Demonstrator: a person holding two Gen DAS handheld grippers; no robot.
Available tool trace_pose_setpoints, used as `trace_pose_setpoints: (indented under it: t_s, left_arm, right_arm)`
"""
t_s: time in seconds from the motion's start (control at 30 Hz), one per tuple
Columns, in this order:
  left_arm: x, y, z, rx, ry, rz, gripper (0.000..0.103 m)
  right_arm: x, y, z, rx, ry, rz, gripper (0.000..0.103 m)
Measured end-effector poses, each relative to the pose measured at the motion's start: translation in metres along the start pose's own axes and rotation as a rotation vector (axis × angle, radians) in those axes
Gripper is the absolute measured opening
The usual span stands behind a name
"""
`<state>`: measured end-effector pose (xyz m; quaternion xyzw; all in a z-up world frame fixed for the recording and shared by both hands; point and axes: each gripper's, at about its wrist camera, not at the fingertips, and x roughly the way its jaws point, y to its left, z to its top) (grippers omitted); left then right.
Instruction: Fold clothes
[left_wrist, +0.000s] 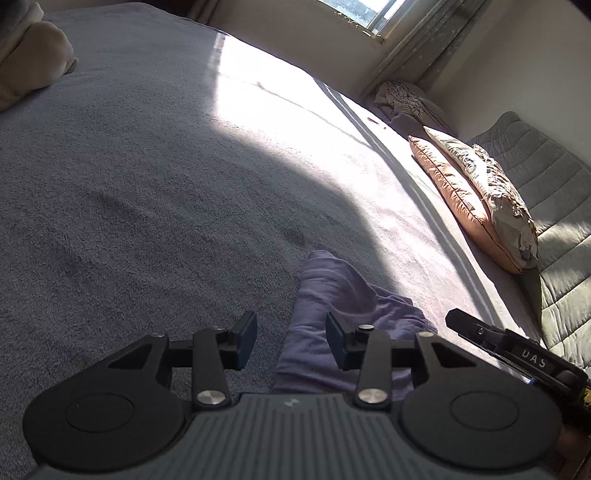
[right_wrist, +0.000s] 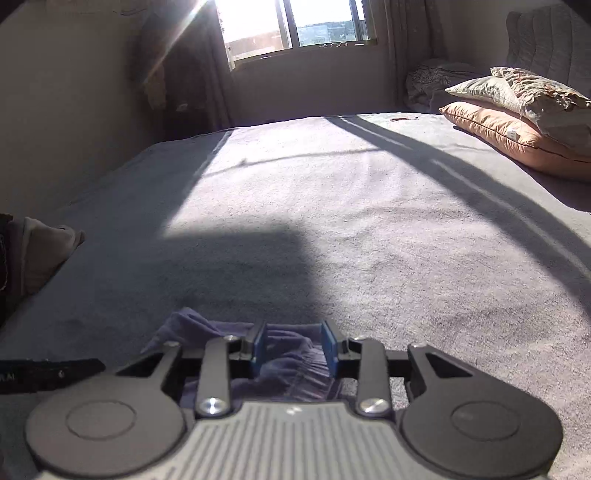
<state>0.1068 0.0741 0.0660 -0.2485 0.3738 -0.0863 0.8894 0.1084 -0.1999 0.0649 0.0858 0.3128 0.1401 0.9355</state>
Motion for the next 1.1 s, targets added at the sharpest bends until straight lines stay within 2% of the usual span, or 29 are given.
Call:
trace_pose_setpoints:
  t_s: [0.07,0.1,0.17,0.3,0.4,0.43,0.47,0.5,0.57,0.67,0.8,0.9,1.0,1.1]
  left_arm:
    - [0.004,-0.002,-0.003,-0.01,0.041,-0.028,0.046]
    - [0.006,-0.004,-0.004,-0.01,0.06,-0.032,0.047]
    - [0.01,-0.006,-0.008,-0.002,0.089,-0.022,0.056]
    - [0.019,-0.003,-0.016,-0.023,0.106,-0.027,0.058]
    - [0.025,-0.001,-0.02,-0.026,0.106,-0.075,0.056]
    - [0.027,0.001,-0.019,-0.033,0.106,-0.08,0.044]
    - [0.028,0.003,-0.019,-0.04,0.107,-0.084,0.031]
    - [0.03,0.005,-0.019,-0.046,0.107,-0.088,0.03]
    - [0.025,0.005,-0.019,-0.064,0.106,-0.102,0.025]
    - [0.008,0.002,-0.018,-0.098,0.1,-0.132,0.021]
    - [-0.016,-0.004,-0.018,-0.143,0.092,-0.172,0.02]
    - [-0.059,-0.012,-0.036,-0.151,0.11,-0.206,0.02]
    - [-0.103,-0.013,-0.085,-0.16,0.132,-0.214,0.02]
    - [-0.12,0.003,-0.143,-0.153,0.182,-0.148,0.02]
  right_arm:
    - [-0.019,-0.018,-0.007,0.115,0.028,0.059,0.062]
    - [-0.022,-0.026,-0.013,0.174,0.052,0.092,0.063]
    - [-0.027,-0.044,-0.027,0.302,0.102,0.166,0.064]
    - [-0.014,-0.05,-0.044,0.397,0.129,0.21,0.064]
    - [-0.003,-0.053,-0.056,0.461,0.146,0.238,0.063]
    - [0.001,-0.054,-0.06,0.482,0.151,0.248,0.054]
    - [0.004,-0.055,-0.064,0.504,0.157,0.257,0.038]
    - [0.008,-0.056,-0.068,0.525,0.163,0.267,0.029]
    - [0.007,-0.056,-0.07,0.546,0.164,0.281,0.023]
    - [-0.017,-0.051,-0.063,0.529,0.142,0.293,0.017]
    - [-0.049,-0.044,-0.053,0.505,0.113,0.307,0.016]
    - [-0.083,-0.042,-0.054,0.498,0.113,0.331,0.016]
    - [-0.125,-0.042,-0.08,0.503,0.158,0.354,0.016]
    - [-0.152,-0.035,-0.129,0.497,0.234,0.354,0.016]
